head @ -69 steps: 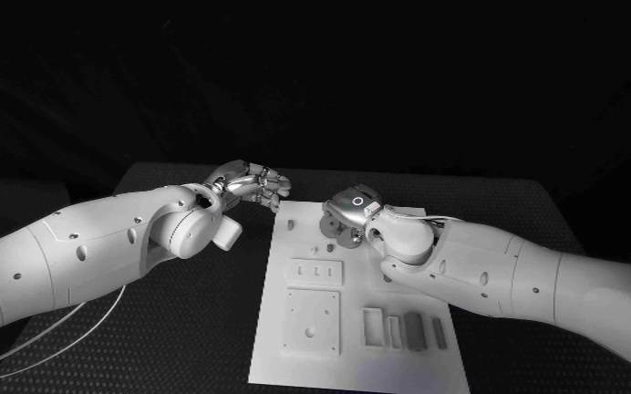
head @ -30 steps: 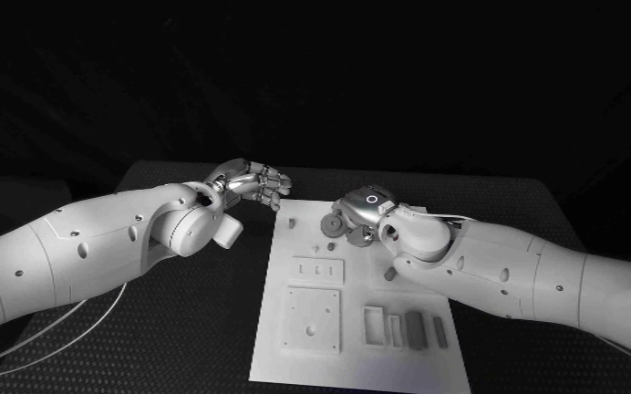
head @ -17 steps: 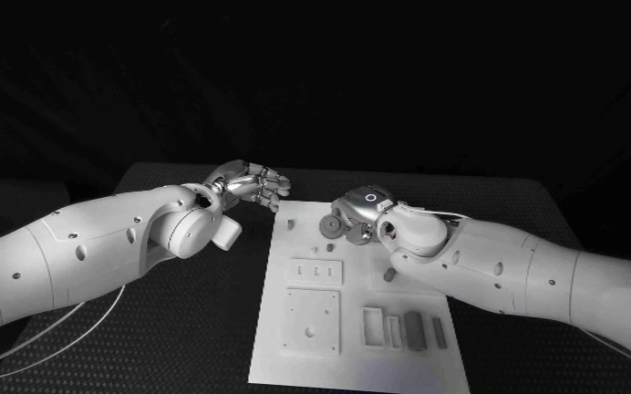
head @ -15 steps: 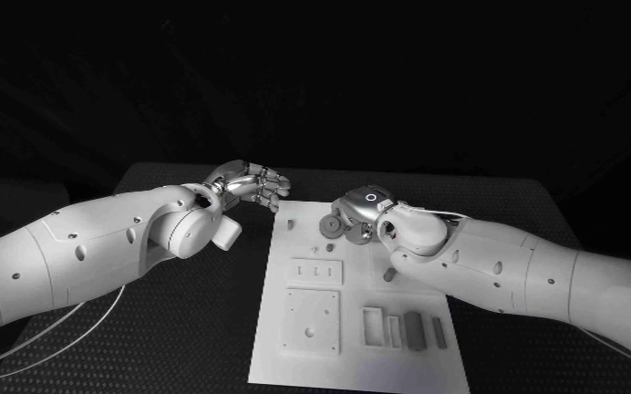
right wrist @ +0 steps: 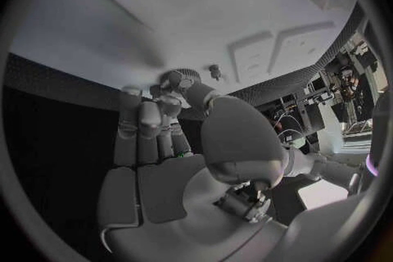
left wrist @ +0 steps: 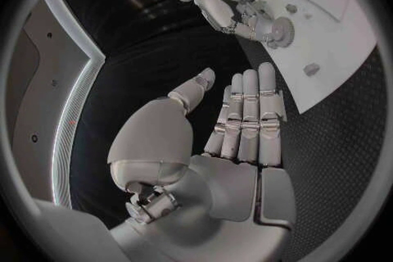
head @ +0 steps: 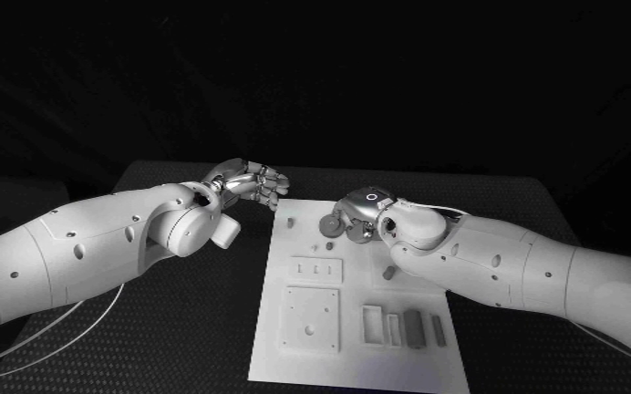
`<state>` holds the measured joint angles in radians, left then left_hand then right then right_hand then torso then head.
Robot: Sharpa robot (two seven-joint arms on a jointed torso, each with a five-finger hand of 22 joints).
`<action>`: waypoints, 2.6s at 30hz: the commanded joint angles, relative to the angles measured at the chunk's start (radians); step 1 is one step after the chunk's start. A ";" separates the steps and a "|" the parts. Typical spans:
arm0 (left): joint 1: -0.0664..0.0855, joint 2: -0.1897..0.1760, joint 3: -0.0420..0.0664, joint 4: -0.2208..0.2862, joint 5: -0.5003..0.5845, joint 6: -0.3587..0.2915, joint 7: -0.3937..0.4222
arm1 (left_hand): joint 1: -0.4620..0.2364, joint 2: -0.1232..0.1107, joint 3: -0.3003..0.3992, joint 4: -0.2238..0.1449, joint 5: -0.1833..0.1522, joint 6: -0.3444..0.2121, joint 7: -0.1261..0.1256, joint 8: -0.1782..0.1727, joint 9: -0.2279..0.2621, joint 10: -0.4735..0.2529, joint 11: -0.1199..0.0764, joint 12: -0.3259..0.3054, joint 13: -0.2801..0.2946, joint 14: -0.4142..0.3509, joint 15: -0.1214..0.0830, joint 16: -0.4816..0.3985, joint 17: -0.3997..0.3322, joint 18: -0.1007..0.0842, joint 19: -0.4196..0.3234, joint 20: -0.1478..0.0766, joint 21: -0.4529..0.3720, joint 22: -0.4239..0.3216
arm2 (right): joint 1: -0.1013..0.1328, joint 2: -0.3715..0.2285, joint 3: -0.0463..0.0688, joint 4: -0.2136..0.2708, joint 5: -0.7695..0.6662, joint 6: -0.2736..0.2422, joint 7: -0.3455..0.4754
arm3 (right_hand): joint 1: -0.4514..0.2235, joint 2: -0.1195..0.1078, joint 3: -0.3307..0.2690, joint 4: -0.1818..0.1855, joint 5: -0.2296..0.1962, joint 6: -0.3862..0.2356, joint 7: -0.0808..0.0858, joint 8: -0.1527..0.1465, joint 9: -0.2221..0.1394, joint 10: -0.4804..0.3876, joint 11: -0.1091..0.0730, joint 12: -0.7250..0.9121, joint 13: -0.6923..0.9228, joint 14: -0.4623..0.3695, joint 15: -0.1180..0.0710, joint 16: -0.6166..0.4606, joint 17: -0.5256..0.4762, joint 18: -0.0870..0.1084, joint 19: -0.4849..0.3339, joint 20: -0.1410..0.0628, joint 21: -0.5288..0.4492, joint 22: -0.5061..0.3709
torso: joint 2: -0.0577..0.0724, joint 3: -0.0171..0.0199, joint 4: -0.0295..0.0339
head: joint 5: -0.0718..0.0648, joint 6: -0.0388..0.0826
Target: Assemble the parts on the task board
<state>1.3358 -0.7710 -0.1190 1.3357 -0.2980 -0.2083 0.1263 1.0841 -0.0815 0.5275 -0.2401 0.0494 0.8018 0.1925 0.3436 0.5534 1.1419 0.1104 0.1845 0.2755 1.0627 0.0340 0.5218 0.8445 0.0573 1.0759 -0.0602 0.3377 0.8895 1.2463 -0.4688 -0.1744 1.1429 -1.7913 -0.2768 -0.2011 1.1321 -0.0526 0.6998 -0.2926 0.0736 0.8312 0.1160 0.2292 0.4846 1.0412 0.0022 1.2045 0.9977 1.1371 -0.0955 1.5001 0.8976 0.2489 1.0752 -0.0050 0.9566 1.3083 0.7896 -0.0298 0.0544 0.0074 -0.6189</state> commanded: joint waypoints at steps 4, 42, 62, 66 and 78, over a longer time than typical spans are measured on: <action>0.001 -0.001 0.001 0.003 -0.002 0.009 0.006 | -0.010 -0.001 -0.001 0.007 0.000 -0.009 0.000 -0.005 0.002 -0.006 0.004 -0.004 0.001 0.001 -0.001 -0.005 0.001 0.012 -0.003 -0.005 -0.003 0.002 | -0.001 -0.013 0.000 0.020 -0.005 0.004 0.000 | 0.005 0.006 -0.004 -0.002 0.006 0.015 0.003 0.014 0.002 -0.062 0.007 0.008 0.003 -0.007 0.001 0.005 0.003 0.013 -0.005 0.000 0.001 0.021 | 0.000 0.0003 0.0002 | 0.002 -0.002; 0.001 0.006 0.001 -0.070 -0.003 0.053 0.067 | -0.013 0.006 -0.004 0.007 0.000 0.037 -0.042 0.013 0.016 0.004 0.001 -0.008 0.013 -0.002 0.002 -0.017 0.009 0.011 -0.008 -0.003 -0.012 0.007 | 0.018 -0.402 0.091 0.096 0.520 -0.086 0.395 | -0.032 -0.125 -0.019 0.038 0.004 0.049 0.040 0.036 -0.006 -0.089 0.043 -0.005 -0.024 -0.031 0.036 -0.035 -0.024 0.013 -0.029 0.023 -0.028 0.009 | -0.012 0.0167 -0.0393 | -0.048 0.034; -0.006 0.014 0.000 -0.083 -0.003 0.064 0.060 | -0.018 -0.001 -0.010 0.003 0.000 0.022 -0.013 -0.006 0.012 0.000 0.004 -0.019 0.018 0.000 0.002 -0.024 0.014 0.012 -0.006 -0.003 -0.017 0.011 | -0.078 -0.338 0.088 -0.033 0.432 -0.081 0.403 | -0.027 -0.157 -0.042 0.038 0.005 0.004 0.039 0.016 -0.016 -0.104 0.042 -0.004 -0.031 -0.047 0.035 -0.036 -0.026 0.013 -0.040 0.030 -0.038 0.012 | -0.013 0.0193 -0.0407 | -0.060 0.024; -0.006 0.015 0.000 -0.084 -0.003 0.065 0.060 | -0.018 -0.002 -0.011 0.002 0.000 0.021 -0.012 -0.008 0.011 -0.002 0.004 -0.021 0.018 0.001 0.002 -0.024 0.015 0.012 -0.006 -0.003 -0.017 0.011 | -0.085 -0.329 0.089 -0.046 0.432 -0.078 0.404 | -0.026 -0.156 -0.042 0.038 0.005 0.004 0.038 0.016 -0.016 -0.104 0.042 -0.004 -0.031 -0.047 0.035 -0.036 -0.026 0.013 -0.040 0.030 -0.038 0.012 | -0.013 0.0188 -0.0437 | -0.056 0.023; -0.007 0.016 0.000 -0.082 -0.004 0.070 0.058 | -0.019 -0.001 -0.012 0.003 0.000 0.017 -0.009 -0.012 0.011 -0.004 0.006 -0.023 0.019 0.001 0.002 -0.026 0.017 0.012 -0.006 -0.002 -0.018 0.012 | -0.108 -0.292 0.089 -0.088 0.441 -0.114 0.405 | -0.023 -0.144 -0.043 0.041 0.005 0.004 0.039 0.018 -0.016 -0.102 0.042 0.000 -0.031 -0.045 0.035 -0.032 -0.025 0.013 -0.036 0.029 -0.037 0.013 | -0.014 0.0180 -0.0410 | -0.055 0.017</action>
<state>1.3291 -0.7571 -0.1193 1.2521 -0.2990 -0.1565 0.1739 1.0755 -0.0808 0.5218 -0.2400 0.0494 0.8179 0.1766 0.3359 0.5658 1.1418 0.1105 0.1648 0.2938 1.0627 0.0340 0.4993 0.8597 0.0542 1.0703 -0.0625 0.3260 0.9002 1.1386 -0.7633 -0.0860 1.0600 -1.3452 -0.3770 0.1941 1.1023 -0.2012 0.6607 -0.2512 0.0784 0.8165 0.1305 0.2496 0.4696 1.0203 0.0199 1.2030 0.9678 1.0949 -0.0602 1.4702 0.8725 0.2543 1.0409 0.0222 0.9218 1.3083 0.7765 -0.0112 0.0121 -0.0473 -0.6005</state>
